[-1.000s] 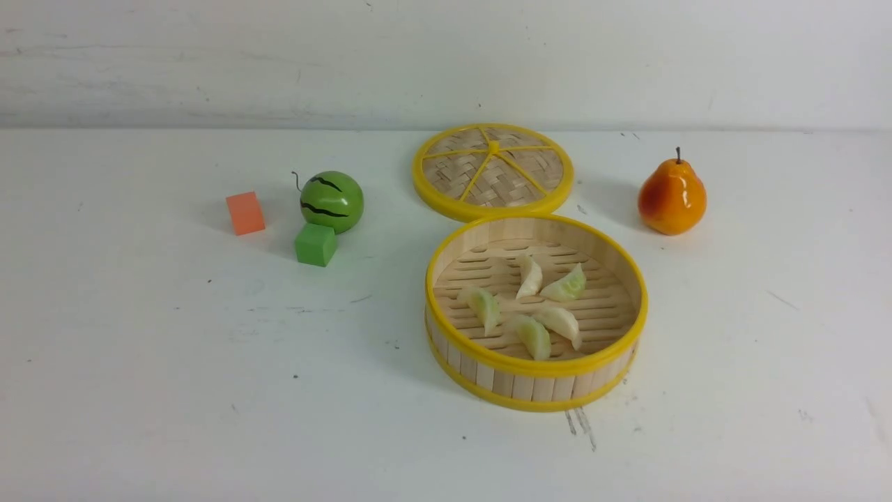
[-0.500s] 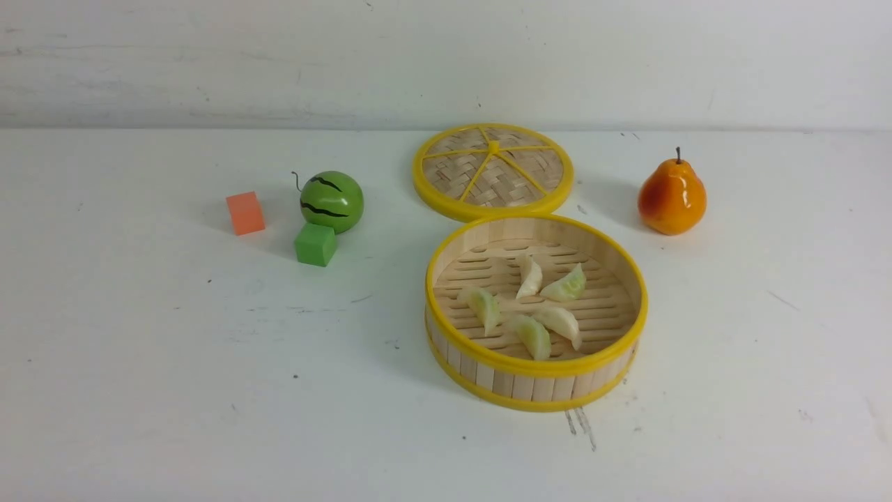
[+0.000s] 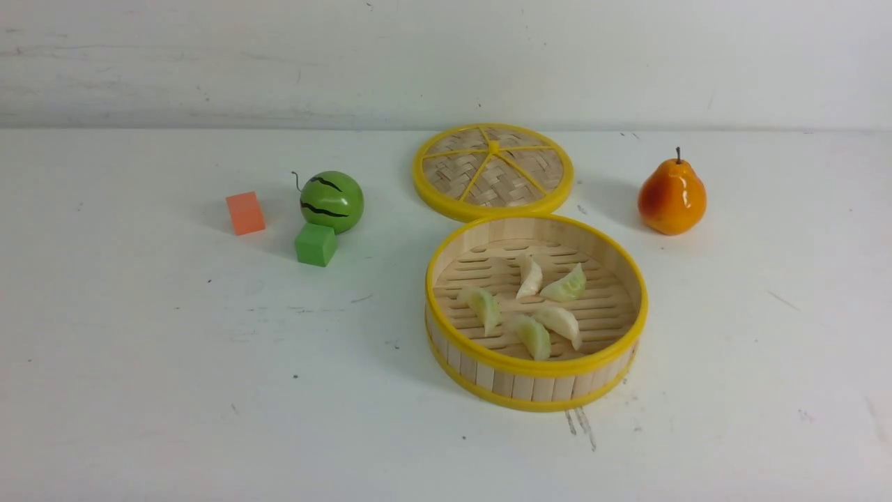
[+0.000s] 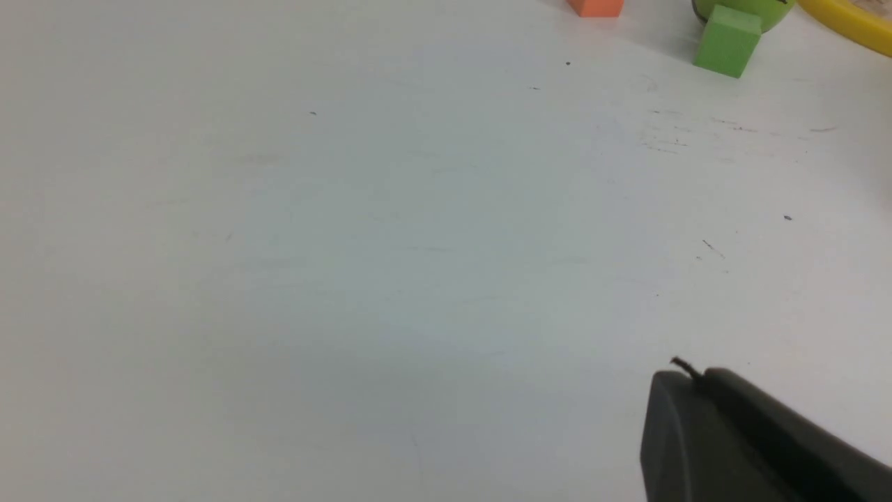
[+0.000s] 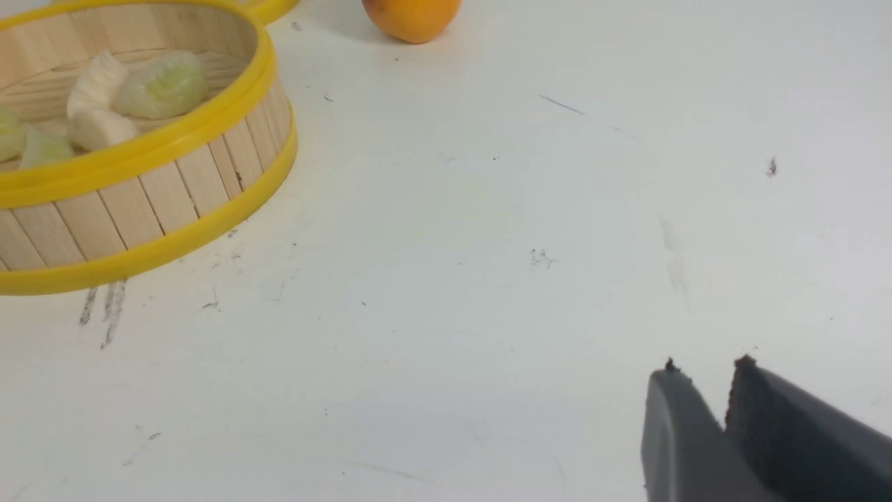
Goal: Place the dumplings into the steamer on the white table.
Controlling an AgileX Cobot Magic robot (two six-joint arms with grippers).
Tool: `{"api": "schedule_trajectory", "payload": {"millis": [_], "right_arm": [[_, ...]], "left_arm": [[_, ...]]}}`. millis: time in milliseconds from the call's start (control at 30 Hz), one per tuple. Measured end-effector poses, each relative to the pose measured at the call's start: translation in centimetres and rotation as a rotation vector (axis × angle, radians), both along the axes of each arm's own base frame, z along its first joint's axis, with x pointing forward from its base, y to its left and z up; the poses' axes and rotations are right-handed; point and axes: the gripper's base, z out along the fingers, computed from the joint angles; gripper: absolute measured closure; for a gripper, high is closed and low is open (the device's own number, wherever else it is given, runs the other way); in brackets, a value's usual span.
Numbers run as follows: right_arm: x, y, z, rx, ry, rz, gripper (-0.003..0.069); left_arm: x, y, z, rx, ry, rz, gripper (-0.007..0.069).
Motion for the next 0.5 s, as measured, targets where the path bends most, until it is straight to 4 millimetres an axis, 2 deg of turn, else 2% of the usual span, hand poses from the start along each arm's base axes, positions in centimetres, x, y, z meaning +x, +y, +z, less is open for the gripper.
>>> {"api": "schedule_trajectory", "payload": {"millis": [500], "right_arm": [[0.00,0.00,0.00,0.000,0.000,0.000,0.0545]], "left_arm": [[0.00,0.00,0.00,0.000,0.000,0.000,0.0610]]}}
